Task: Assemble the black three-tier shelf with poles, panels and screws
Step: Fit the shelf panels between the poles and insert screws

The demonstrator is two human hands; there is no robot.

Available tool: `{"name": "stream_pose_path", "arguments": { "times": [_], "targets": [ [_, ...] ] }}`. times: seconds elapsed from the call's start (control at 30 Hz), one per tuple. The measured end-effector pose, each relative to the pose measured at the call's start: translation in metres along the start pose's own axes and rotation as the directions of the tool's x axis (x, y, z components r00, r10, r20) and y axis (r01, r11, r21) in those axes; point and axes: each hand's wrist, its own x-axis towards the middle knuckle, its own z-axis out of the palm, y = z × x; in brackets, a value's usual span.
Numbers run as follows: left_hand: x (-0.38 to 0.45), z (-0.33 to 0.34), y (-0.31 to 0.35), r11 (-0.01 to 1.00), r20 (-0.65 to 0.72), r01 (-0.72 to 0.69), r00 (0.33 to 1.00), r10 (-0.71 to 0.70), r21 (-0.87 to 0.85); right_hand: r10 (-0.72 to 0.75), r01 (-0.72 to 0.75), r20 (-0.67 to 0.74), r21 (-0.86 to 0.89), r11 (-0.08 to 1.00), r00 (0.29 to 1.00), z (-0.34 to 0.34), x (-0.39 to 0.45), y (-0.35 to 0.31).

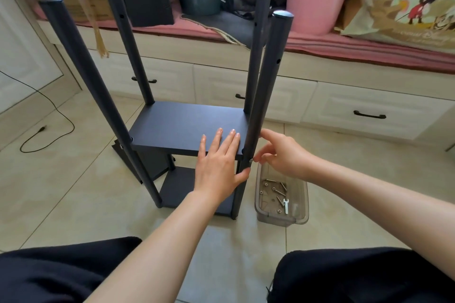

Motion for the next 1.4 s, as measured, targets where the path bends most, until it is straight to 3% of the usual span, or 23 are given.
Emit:
{"name": "stream_pose_path", "arguments": {
  "times": [0.27,0.5,0.63,0.8,0.87,0.97,1.07,1.17,1.4],
  "targets": [
    [-0.011,0.013,0.005,1.0,-0.293,-0.004,0.956,0.009,0.016,-0.084,0.081,-0.051,-0.049,0.995,0.995,0.004,0.006,0.0],
    [-0.004,0.011,0.011,0.999,-0.281,0.048,0.959,-0.044,0.008,-0.122,0.114,-0.137,-0.069,0.991,0.983,0.009,0.01,0.003],
    [-0.003,0.014,0.013,0.998,-0.315,0.055,0.947,-0.056,-0.012,-0.147,0.139,-0.105,-0.075,0.987,0.984,0.006,0.012,0.003],
    [-0.001,0.016,0.015,0.997,-0.321,0.068,0.944,-0.077,-0.039,0.091,-0.09,0.025,-0.043,0.995,0.996,-0.002,0.029,0.001],
    [0.0,0.015,0.017,0.996,-0.302,0.08,0.949,-0.089,-0.04,0.247,-0.245,0.016,0.186,0.951,0.969,-0.004,0.04,-0.001],
    [0.002,0.011,0.02,0.992,-0.265,0.111,0.956,-0.123,-0.059,0.403,-0.42,0.143,0.475,0.774,0.904,-0.005,0.051,-0.003],
    [0.005,0.008,0.02,0.991,-0.232,0.122,0.964,-0.133,-0.061,0.399,-0.459,0.236,0.567,0.684,0.886,0.0,0.055,-0.006],
    [0.008,0.006,0.018,0.991,-0.199,0.123,0.971,-0.132,-0.054,0.406,-0.458,0.224,0.566,0.686,0.886,0.0,0.06,-0.006],
    [0.003,0.007,0.013,0.997,-0.172,0.079,0.982,-0.077,0.005,0.357,-0.492,0.339,0.59,0.639,0.87,-0.001,0.062,0.001]
  ]
}}
